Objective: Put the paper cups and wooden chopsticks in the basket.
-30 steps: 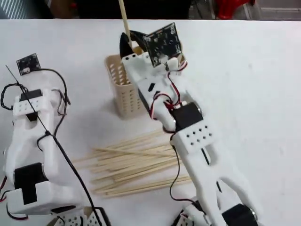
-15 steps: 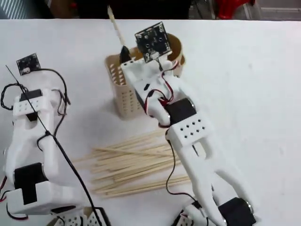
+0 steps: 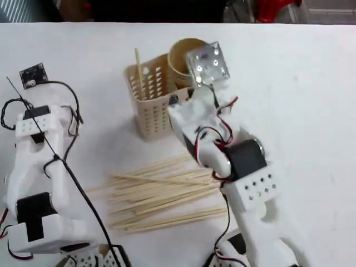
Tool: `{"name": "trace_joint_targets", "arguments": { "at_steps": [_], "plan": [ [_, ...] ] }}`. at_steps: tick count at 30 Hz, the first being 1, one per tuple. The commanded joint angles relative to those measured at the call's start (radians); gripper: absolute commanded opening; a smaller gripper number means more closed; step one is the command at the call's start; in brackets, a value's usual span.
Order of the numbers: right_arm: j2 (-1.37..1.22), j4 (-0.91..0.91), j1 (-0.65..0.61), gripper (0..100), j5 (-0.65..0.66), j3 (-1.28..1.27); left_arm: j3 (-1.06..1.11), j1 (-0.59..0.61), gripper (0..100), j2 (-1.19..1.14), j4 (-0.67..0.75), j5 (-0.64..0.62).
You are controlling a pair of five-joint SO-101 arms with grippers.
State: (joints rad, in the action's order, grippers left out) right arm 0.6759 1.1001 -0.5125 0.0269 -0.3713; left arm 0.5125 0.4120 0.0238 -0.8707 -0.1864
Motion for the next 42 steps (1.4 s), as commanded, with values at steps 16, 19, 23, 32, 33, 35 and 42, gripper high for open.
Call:
{"name": "trace_joint_targets", "arguments": {
  "at_steps": [16,19,23,32,33,35,42],
  "plan": [
    [-0.318,-0.185,-0.226,18.1,0.666,-0.453,-0.005,-0.01,17,0.005,0.014,-0.009],
    [-0.355,-0.255,-0.229,16.6,0.672,-0.499,-0.005,-0.01,17,0.005,0.012,-0.009],
    [-0.4,-0.357,-0.226,15.6,0.672,-0.545,0.005,-0.015,17,0.005,0.015,-0.009],
    [-0.516,-0.443,-0.225,12.5,0.672,-0.542,0.005,-0.015,17,0.005,0.015,-0.009],
    [-0.516,-0.443,-0.225,9.1,0.672,-0.539,0.005,-0.015,17,0.005,0.015,-0.009],
    [-0.516,-0.444,-0.225,1.4,0.672,-0.532,0.005,-0.015,17,0.005,0.015,-0.009],
    [-0.496,-0.403,-0.225,1.8,0.667,-0.516,0.005,-0.015,17,0.005,0.015,-0.009]
  ]
}}
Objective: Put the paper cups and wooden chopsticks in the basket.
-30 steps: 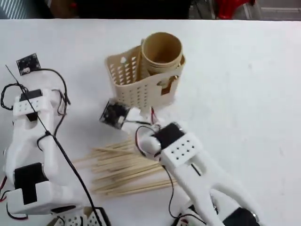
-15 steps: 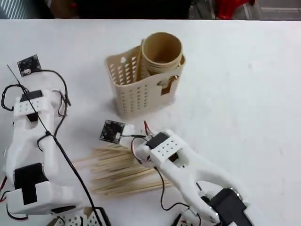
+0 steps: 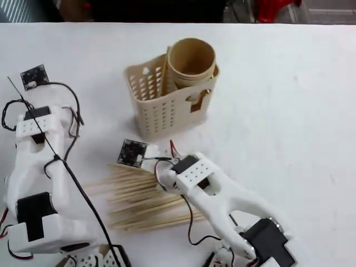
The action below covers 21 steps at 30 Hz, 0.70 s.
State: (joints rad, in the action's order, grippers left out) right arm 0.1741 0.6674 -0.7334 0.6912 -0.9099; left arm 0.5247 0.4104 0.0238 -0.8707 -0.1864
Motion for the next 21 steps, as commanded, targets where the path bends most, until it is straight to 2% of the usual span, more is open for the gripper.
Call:
{"name": "trace_joint_targets", "arguments": {
  "at_steps": [1,6,14,17,21],
  "plan": [
    [0.025,0.061,-0.004,1.7,0.002,0.032,-0.009,-0.013,17,0.005,0.015,-0.009],
    [0.228,0.219,-0.008,1.7,-0.008,0.051,-0.009,-0.013,17,0.005,0.015,-0.009],
    [0.722,0.323,-0.004,1.6,-0.204,0.078,-0.008,-0.013,17,0.005,0.015,-0.009],
    [0.812,0.285,-0.002,1.6,-0.262,0.147,-0.008,-0.013,17,0.005,0.015,-0.009],
    [0.809,0.077,-0.002,1.6,-0.374,0.261,-0.006,-0.013,17,0.005,0.015,-0.009]
  ]
}}
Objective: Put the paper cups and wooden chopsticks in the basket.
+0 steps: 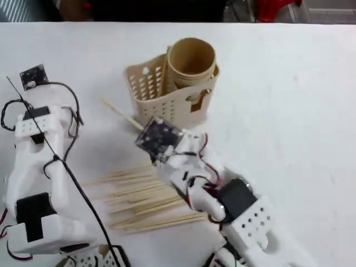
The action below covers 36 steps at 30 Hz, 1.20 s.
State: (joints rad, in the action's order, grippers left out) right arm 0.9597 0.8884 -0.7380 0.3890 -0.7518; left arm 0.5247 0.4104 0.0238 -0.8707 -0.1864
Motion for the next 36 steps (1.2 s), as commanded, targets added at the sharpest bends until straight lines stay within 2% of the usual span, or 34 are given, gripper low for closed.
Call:
{"name": "trace_joint_targets", "arguments": {
  "at_steps": [1,5,9,14,21,26,32,36],
  "plan": [
    [0.008,-0.214,0.008,1.6,-0.104,0.121,-0.006,-0.013,17,0.005,0.015,-0.009],
    [-0.119,-0.535,0.047,1.7,-0.163,0.17,-0.006,-0.013,17,0.005,0.015,-0.009],
    [-0.32,-0.696,0.093,1.8,-0.17,0.264,0.0,-0.013,17,0.005,0.043,-0.009],
    [-0.553,-0.746,0.134,1.8,-0.172,0.402,0.011,-0.013,17,0.005,0.069,-0.009],
    [-0.708,-0.819,0.203,1.8,-0.173,0.399,0.014,-0.015,17,0.005,0.072,-0.008],
    [-0.673,-0.819,0.22,1.7,-0.272,0.341,0.014,-0.015,17,0.005,0.072,-0.008],
    [-0.584,-0.811,0.219,2.2,-0.292,0.267,0.014,-0.015,17,0.005,0.072,-0.008],
    [-0.529,-0.811,0.22,10.5,-0.292,0.21,0.014,-0.015,17,0.005,0.072,-0.008]
  ]
}}
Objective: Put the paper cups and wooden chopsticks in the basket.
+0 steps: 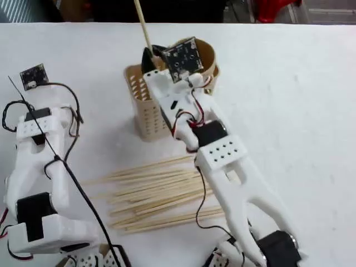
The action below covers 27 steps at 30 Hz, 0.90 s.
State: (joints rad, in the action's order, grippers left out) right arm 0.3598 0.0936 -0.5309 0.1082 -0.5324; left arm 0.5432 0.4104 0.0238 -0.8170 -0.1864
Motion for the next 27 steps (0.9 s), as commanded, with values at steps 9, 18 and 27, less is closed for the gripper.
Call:
{"name": "trace_joint_targets", "arguments": {
  "at_steps": [9,18,27],
  "plan": [
    [0.173,0.101,0.004,10.5,-0.006,-0.034,-0.003,-0.015,17,0.005,0.018,-0.008],
    [0.406,0.797,0.004,10.5,0.064,-0.04,-0.003,-0.01,17,0.005,0.018,-0.008],
    [0.414,1.02,-0.213,10.9,0.422,-0.238,-0.003,-0.008,17,0.005,0.018,-0.008]
  ]
}}
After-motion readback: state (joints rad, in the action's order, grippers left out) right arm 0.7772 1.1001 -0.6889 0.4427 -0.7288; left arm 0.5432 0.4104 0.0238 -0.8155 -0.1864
